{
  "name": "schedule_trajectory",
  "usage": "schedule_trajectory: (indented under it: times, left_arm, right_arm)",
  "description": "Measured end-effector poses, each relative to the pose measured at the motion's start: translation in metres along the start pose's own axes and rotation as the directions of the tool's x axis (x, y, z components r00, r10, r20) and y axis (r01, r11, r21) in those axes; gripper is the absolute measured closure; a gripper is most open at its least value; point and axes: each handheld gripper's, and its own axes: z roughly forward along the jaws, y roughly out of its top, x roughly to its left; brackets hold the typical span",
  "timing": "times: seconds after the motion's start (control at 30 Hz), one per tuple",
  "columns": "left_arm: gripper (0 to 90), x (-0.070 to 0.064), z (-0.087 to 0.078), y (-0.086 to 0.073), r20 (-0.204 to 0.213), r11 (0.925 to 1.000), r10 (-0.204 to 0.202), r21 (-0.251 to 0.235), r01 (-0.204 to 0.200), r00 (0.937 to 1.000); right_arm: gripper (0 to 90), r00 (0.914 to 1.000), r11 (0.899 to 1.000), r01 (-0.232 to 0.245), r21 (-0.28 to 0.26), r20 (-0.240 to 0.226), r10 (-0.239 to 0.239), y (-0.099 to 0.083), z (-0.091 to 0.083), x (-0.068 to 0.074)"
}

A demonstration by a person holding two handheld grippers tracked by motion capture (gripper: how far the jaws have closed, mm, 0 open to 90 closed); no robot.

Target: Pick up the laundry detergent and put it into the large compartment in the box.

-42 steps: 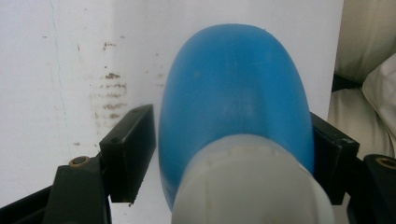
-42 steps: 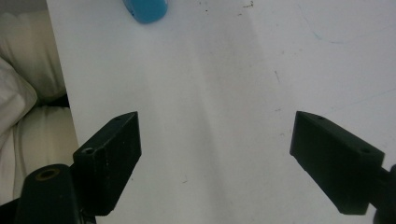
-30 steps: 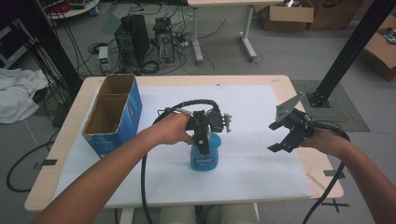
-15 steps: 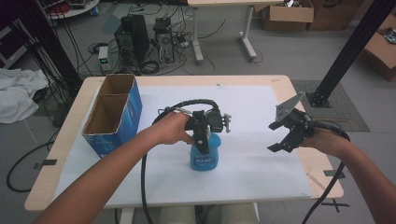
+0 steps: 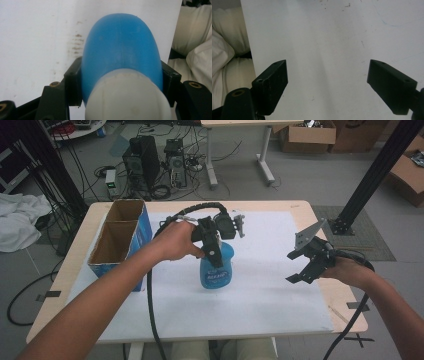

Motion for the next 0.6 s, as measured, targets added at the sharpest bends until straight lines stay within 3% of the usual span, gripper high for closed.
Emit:
schedule_trajectory:
  times: [0.1,0.23,0.3,0.4,0.43,0.57,0.6]
  left_arm:
    - [38.0,0.006,-0.02,0.0,-0.013,0.9969,-0.079,-0.007,0.079,0.9968]
    - [38.0,0.014,-0.045,-0.004,-0.049,0.9852,-0.17,-0.029,0.169,0.9842]
    - [38.0,0.019,-0.057,-0.006,-0.064,0.9739,-0.226,-0.033,0.224,0.972]
    - [38.0,0.026,-0.074,-0.01,-0.085,0.9522,-0.305,-0.044,0.302,0.9486]
    - [38.0,0.027,-0.077,-0.011,-0.09,0.9491,-0.315,-0.043,0.312,0.9448]
    - [38.0,0.035,-0.093,-0.016,-0.105,0.9199,-0.392,-0.065,0.387,0.914]
    - [38.0,0.037,-0.097,-0.019,-0.103,0.9094,-0.415,-0.075,0.409,0.9039]
  right_arm:
    - [16.9,1.0,1.0,0.006,0.001,-0.004,-0.006,0.001,0.0,0.001]
    - [16.9,0.9999,1.0,0.014,0.002,-0.006,-0.014,0.004,0.0,0.001]
    - [16.9,0.9999,1.0,0.012,0.0,-0.007,-0.012,0.004,0.0,0.002]
    - [17.0,0.9998,1.0,0.02,0.004,-0.008,-0.02,0.005,0.001,0.002]
    - [17.0,0.9998,1.0,0.018,0.005,-0.009,-0.018,0.006,0.001,0.002]
    - [17.0,0.9997,1.0,0.021,0.004,-0.01,-0.021,0.007,0.001,0.002]
    - [17.0,0.9996,1.0,0.024,0.003,-0.011,-0.024,0.007,0.002,0.002]
